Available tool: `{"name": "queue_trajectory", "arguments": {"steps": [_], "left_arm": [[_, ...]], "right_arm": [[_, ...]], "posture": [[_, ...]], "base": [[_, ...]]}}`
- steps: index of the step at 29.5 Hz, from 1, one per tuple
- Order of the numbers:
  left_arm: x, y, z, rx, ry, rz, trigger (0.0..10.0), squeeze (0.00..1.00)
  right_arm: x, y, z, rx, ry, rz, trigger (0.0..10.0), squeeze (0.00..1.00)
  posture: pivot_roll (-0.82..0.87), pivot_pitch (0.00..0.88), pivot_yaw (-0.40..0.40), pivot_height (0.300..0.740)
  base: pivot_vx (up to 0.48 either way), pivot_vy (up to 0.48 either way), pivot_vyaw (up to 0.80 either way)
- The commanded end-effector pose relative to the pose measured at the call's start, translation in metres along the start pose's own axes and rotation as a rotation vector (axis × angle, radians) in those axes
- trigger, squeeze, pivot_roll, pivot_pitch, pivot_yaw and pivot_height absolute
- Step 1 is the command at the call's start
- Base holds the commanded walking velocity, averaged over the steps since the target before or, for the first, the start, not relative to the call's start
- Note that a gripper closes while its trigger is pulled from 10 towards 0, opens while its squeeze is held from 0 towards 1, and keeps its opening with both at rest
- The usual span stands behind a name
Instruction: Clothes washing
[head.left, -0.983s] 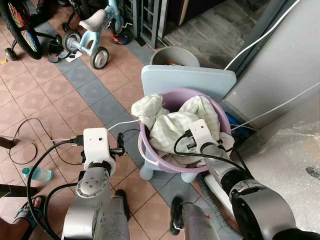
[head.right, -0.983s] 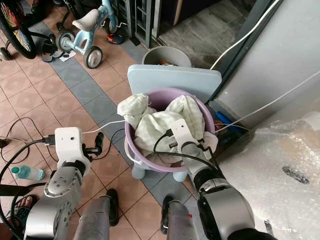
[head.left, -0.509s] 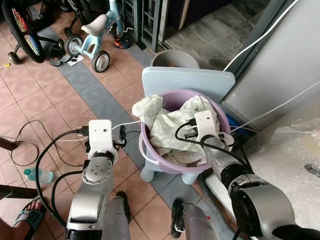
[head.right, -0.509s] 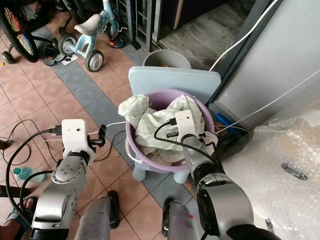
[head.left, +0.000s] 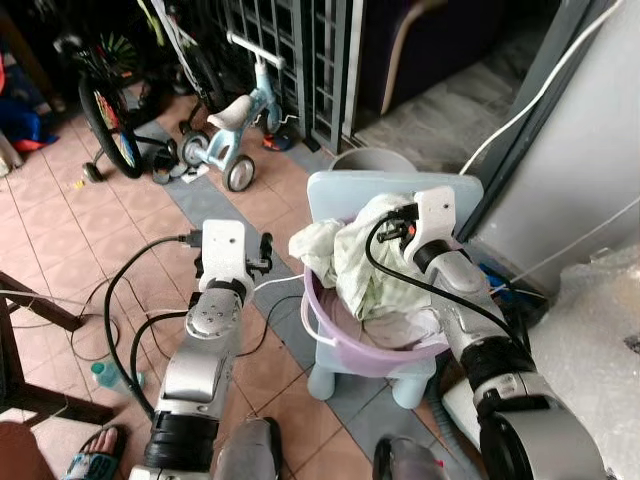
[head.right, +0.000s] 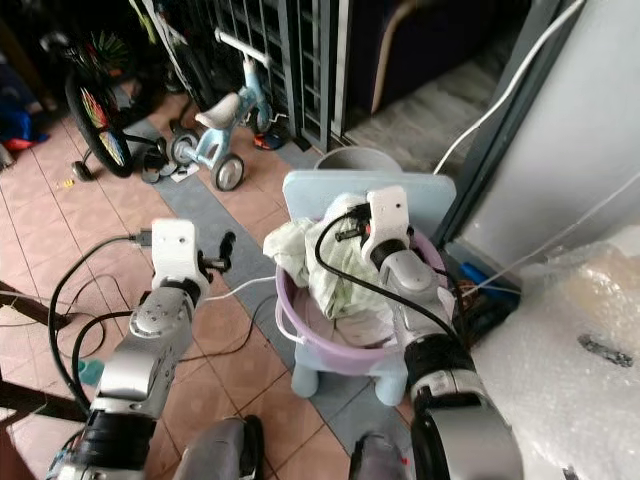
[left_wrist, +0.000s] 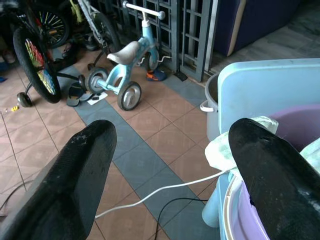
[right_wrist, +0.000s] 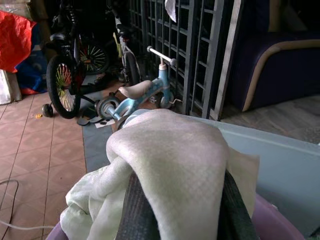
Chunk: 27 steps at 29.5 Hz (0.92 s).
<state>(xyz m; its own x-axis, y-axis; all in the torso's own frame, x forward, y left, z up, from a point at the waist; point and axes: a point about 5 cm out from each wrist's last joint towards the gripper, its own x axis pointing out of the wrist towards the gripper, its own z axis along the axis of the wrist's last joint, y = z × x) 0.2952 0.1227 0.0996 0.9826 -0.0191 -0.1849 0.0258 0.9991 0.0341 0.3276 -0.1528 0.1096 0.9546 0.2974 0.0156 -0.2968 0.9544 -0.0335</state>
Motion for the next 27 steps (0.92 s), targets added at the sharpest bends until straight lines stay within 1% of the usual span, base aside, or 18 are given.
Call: {"name": "queue_trajectory", "arguments": {"steps": [1,3,4,5,6,7,8,9,10,11,13,14,16,17,19,22,25,27], "left_arm": [[-0.001,0.004,-0.007,-0.006,0.020,0.021,10.0,0.00],[-0.001,0.004,-0.007,-0.008,0.018,0.023,10.0,0.00],[0.000,0.002,-0.006,-0.010,0.012,0.017,10.0,0.00],[0.000,0.002,-0.006,-0.010,0.010,0.014,10.0,0.00],[0.000,0.001,-0.005,-0.010,0.007,0.010,10.0,0.00],[0.001,0.000,-0.004,-0.005,0.001,0.000,10.0,0.00],[0.001,0.000,-0.004,-0.005,0.001,0.000,10.0,0.00],[0.002,-0.002,-0.003,-0.006,-0.002,-0.010,10.0,0.00],[0.003,-0.002,-0.003,-0.008,-0.003,-0.012,10.0,0.00],[0.004,-0.004,-0.003,-0.008,-0.003,-0.015,10.0,0.00],[0.004,-0.005,-0.004,-0.009,-0.002,-0.019,10.0,0.00],[0.005,-0.007,-0.004,-0.017,-0.006,-0.021,10.0,0.00],[0.005,-0.008,-0.003,-0.019,-0.011,-0.021,10.0,0.00],[0.005,-0.010,-0.003,-0.029,-0.014,-0.019,10.0,0.00],[0.005,-0.010,-0.003,-0.036,-0.015,-0.018,10.0,0.00],[0.004,-0.012,-0.004,-0.054,-0.020,-0.018,10.0,0.00],[0.002,-0.011,-0.003,-0.084,-0.038,-0.045,10.0,0.00],[0.002,-0.010,-0.003,-0.075,-0.034,-0.037,10.0,0.00]], "right_arm": [[-0.007,0.002,0.022,0.020,-0.107,-0.057,10.0,0.00],[-0.009,0.002,0.023,0.038,-0.114,-0.081,10.0,0.00],[-0.014,0.001,0.026,0.070,-0.118,-0.171,10.0,0.00],[-0.015,0.002,0.027,0.072,-0.121,-0.192,10.0,0.00],[-0.016,0.004,0.029,0.086,-0.132,-0.208,10.0,0.00],[-0.019,0.012,0.031,0.112,-0.137,-0.230,10.0,0.00],[-0.019,0.012,0.031,0.112,-0.137,-0.230,10.0,0.00],[-0.023,0.021,0.032,0.094,-0.129,-0.229,10.0,0.00],[-0.024,0.024,0.032,0.086,-0.126,-0.225,10.0,0.00],[-0.026,0.028,0.033,0.105,-0.119,-0.208,10.0,0.00],[-0.027,0.030,0.035,0.067,-0.113,-0.186,10.0,0.00],[-0.026,0.028,0.038,0.038,-0.113,-0.180,10.0,0.00],[-0.025,0.024,0.040,0.040,-0.109,-0.187,10.0,0.00],[-0.023,0.019,0.042,0.038,-0.098,-0.207,10.0,0.00],[-0.020,0.015,0.045,0.030,-0.094,-0.221,10.0,0.00],[-0.019,0.012,0.053,-0.014,-0.113,-0.225,10.0,0.00],[-0.017,0.009,0.061,-0.013,-0.133,-0.233,10.0,0.00],[-0.017,0.009,0.061,-0.021,-0.130,-0.233,10.0,0.00]], "posture": [[0.00,0.000,0.060,0.740],[0.00,0.000,0.060,0.740],[-0.01,0.000,0.069,0.740],[-0.01,0.000,0.072,0.740],[-0.02,0.000,0.080,0.740],[-0.02,0.000,0.082,0.740],[-0.02,0.000,0.082,0.740],[-0.04,0.004,0.089,0.740],[-0.04,0.004,0.089,0.740],[-0.04,0.009,0.085,0.740],[-0.05,0.011,0.080,0.740],[-0.05,0.015,0.069,0.740],[-0.05,0.018,0.061,0.740],[-0.05,0.021,0.056,0.740],[-0.05,0.022,0.052,0.740],[-0.05,0.028,0.041,0.740],[-0.05,0.031,0.036,0.740],[-0.05,0.034,0.034,0.740]], "base": [[-0.356,0.000,0.00],[-0.360,0.000,0.00],[-0.356,0.000,0.00],[-0.356,0.000,0.00],[-0.356,0.000,0.00],[-0.352,0.000,0.00],[-0.352,0.000,0.00],[-0.352,0.000,0.00],[-0.352,0.000,0.00],[-0.352,0.000,0.00],[-0.339,0.000,0.00],[-0.240,0.000,0.00],[0.000,0.000,0.00],[0.000,0.000,0.00],[0.000,0.000,-0.80],[0.000,0.000,-0.80],[0.000,0.000,-0.80],[0.000,0.000,0.00]]}}
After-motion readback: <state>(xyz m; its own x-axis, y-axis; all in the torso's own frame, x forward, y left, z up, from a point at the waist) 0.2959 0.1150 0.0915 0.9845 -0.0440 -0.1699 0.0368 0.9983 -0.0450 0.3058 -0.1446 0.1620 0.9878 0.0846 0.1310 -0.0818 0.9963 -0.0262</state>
